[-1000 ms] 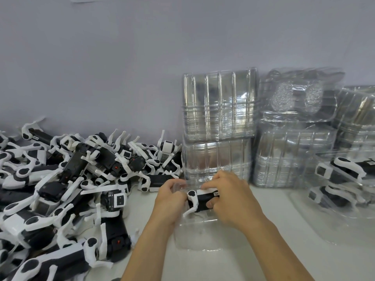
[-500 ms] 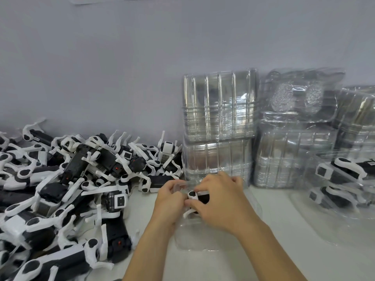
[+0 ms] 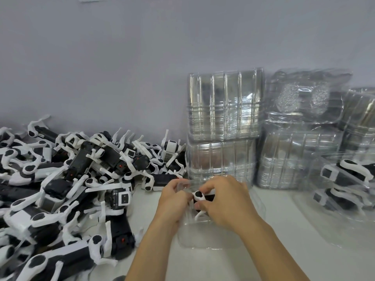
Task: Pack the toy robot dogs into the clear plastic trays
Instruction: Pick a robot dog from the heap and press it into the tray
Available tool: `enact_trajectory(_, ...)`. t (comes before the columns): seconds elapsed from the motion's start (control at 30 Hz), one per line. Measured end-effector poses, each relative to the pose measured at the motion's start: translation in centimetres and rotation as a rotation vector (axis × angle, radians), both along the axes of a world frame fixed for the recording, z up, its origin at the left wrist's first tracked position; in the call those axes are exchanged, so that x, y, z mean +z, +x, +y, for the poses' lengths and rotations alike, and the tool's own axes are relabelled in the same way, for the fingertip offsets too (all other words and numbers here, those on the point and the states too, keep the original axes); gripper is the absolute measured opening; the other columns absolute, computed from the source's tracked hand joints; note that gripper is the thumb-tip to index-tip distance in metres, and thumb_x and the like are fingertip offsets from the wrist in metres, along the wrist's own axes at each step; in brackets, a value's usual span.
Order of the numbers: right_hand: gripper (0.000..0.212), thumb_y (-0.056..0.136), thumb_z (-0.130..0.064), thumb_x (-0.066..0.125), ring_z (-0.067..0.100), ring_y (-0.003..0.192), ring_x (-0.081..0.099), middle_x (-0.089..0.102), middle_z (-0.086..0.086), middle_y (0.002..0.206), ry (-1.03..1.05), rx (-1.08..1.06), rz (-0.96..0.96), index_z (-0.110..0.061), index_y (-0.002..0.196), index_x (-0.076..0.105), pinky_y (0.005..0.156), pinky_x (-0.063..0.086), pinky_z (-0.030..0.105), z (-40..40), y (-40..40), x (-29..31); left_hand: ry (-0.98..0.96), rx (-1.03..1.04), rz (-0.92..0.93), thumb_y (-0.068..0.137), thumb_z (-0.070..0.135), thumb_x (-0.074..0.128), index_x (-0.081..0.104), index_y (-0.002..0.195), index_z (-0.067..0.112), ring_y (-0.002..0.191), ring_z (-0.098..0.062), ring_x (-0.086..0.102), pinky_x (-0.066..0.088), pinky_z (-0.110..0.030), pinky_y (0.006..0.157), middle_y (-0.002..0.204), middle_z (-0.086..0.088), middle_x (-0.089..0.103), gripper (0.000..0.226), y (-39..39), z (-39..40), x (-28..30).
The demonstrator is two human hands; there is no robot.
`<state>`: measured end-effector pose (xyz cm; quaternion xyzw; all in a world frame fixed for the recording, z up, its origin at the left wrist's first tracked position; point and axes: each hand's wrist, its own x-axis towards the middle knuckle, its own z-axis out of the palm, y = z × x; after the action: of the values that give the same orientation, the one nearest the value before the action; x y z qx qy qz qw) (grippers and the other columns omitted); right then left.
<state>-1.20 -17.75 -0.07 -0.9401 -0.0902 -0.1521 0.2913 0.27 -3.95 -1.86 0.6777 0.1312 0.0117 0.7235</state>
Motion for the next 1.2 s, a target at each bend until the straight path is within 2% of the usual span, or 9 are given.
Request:
enact_trajectory(0.13,0.025,0.07,-0.055,0.083,0.009,0.09,0.05,0.061,-0.019,0.083,0.034,-0.02,-0.03,-0.038,0.086,0.074,0.09,0.035,0.034,0.1,-0.1,-0.1,0.016,0.004,0.004,0.081,-0.013,0.055,0.069,0.1,0.02,0.093,-0.022,0.07,0.059,-0.046,0.086,0.102,0.003,0.071,0.04,0.0,0.0,-0.2)
enact_trajectory(0.23,0.027,0.069,-0.057,0.084,0.008,0.084,0.047,0.058,-0.019,0.079,0.039,-0.011,-0.022,-0.039,0.089,0.076,0.09,0.038,0.033,-0.1,0.0,-0.1,0.067,-0.022,-0.011,0.085,-0.004,0.055,0.068,0.102,0.024,0.098,-0.012,0.066,0.055,-0.035,0.082,0.104,0.008,0.07,0.036,-0.1,-0.1,-0.2)
enact_trajectory(0.33,0.03,0.069,-0.059,0.082,0.007,0.084,0.049,0.055,-0.02,0.074,0.025,0.002,0.004,-0.042,0.093,0.076,0.092,0.037,0.034,-0.3,0.0,0.0,0.074,-0.06,-0.021,0.091,0.019,0.063,0.066,0.104,0.024,0.102,-0.008,0.062,0.048,-0.029,0.082,0.109,0.007,0.067,0.014,-0.1,0.0,0.0)
enact_trajectory(0.4,0.024,0.073,-0.061,0.078,0.006,0.087,0.05,0.056,-0.02,0.075,-0.008,0.029,-0.015,-0.045,0.09,0.075,0.089,0.033,0.035,-0.4,0.0,0.0,0.077,-0.111,-0.029,0.09,0.03,0.071,0.064,0.108,0.022,0.095,-0.006,0.066,0.051,-0.025,0.077,0.11,0.005,0.068,0.021,-0.2,0.3,0.0)
enact_trajectory(0.53,0.02,0.078,-0.061,0.071,0.008,0.1,0.043,0.055,-0.02,0.088,-0.062,0.085,0.018,-0.051,0.095,0.073,0.089,0.026,0.034,-1.3,0.0,0.4,0.115,-0.135,-0.056,0.089,0.022,0.076,0.062,0.113,0.021,0.085,-0.003,0.07,0.052,-0.017,0.07,0.11,0.005,0.07,0.029,-0.1,0.6,-0.4)
enact_trajectory(0.6,0.021,0.079,-0.055,0.074,0.008,0.106,0.046,0.058,-0.021,0.1,-0.038,0.075,0.052,-0.047,0.099,0.074,0.094,0.032,0.036,-2.4,0.2,0.7,0.132,-0.121,-0.063,0.089,0.018,0.076,0.062,0.112,0.021,0.08,0.003,0.068,0.048,-0.014,0.066,0.108,0.008,0.07,0.027,0.1,0.6,-0.5)
enact_trajectory(0.73,0.018,0.079,-0.046,0.079,0.01,0.122,0.047,0.056,-0.021,0.117,0.042,-0.032,0.112,-0.042,0.096,0.074,0.109,0.037,0.042,-6.1,0.8,1.3,0.111,-0.091,-0.057,0.088,0.018,0.077,0.064,0.111,0.021,0.095,-0.003,0.065,0.043,-0.019,0.071,0.112,0.009,0.069,0.028,0.5,0.5,-0.7)
enact_trajectory(1.03,0.026,0.076,-0.04,0.084,0.007,0.107,0.047,0.045,-0.03,0.104,0.094,-0.033,0.149,-0.053,0.071,0.062,0.101,0.044,0.042,-7.5,0.8,0.9,0.13,-0.12,-0.079,0.083,0.02,0.083,0.064,0.111,0.023,0.102,-0.011,0.066,0.047,-0.024,0.08,0.114,0.008,0.069,0.034,0.8,1.1,-1.2)
enact_trajectory(1.2,0.028,0.072,-0.043,0.087,0.01,0.123,0.043,0.044,-0.022,0.118,0.121,-0.103,0.178,-0.052,0.069,0.061,0.105,0.041,0.042,-7.8,0.8,0.1,0.141,-0.113,-0.092,0.083,0.024,0.082,0.064,0.112,0.026,0.1,-0.003,0.063,0.043,-0.018,0.072,0.113,0.013,0.066,0.034,0.8,1.0,-1.3)
